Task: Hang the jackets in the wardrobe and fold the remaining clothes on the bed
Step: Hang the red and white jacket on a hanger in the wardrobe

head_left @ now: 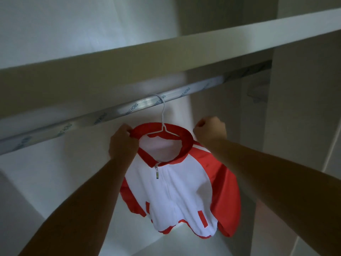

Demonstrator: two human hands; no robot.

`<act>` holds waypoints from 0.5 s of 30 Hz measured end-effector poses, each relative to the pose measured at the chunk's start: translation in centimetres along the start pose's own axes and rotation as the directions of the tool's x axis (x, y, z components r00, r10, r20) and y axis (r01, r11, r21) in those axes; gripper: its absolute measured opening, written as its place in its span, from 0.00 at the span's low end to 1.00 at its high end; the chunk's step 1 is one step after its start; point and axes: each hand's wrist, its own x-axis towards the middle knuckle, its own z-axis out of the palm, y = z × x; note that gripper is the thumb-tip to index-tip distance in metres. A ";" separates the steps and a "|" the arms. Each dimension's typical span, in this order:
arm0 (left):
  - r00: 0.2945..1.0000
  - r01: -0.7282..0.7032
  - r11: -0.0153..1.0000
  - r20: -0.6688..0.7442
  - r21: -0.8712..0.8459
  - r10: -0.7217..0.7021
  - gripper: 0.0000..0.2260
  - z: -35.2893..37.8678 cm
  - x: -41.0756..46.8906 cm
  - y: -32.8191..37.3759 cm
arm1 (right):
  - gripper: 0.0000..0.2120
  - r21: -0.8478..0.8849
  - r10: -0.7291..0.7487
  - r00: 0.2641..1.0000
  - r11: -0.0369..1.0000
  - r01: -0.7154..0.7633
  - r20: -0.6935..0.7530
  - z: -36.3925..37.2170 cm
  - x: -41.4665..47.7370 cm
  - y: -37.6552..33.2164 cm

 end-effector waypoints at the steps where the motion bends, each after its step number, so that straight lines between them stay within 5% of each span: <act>1: 0.999 -0.039 0.998 -0.013 0.049 0.039 0.08 -0.6 0.1 -0.4 | 0.07 -0.064 -0.057 0.998 0.996 0.056 -0.016 -0.5 0.4 0.1; 7: 0.950 -0.284 0.937 0.189 0.205 0.247 0.09 -1.2 0.9 -0.3 | 0.17 -0.220 -0.100 0.937 0.959 0.180 0.335 1.1 -1.6 0.3; 13: 0.975 -0.224 0.932 0.061 0.284 0.216 0.10 -2.1 1.8 0.0 | 0.07 -0.321 -0.366 0.921 0.863 0.390 0.137 0.6 -1.9 -1.7; 15: 0.986 -0.168 0.940 0.043 0.296 0.163 0.10 -2.3 1.8 -0.1 | 0.09 -0.114 -0.342 0.932 0.928 0.355 0.118 0.3 -1.6 -2.8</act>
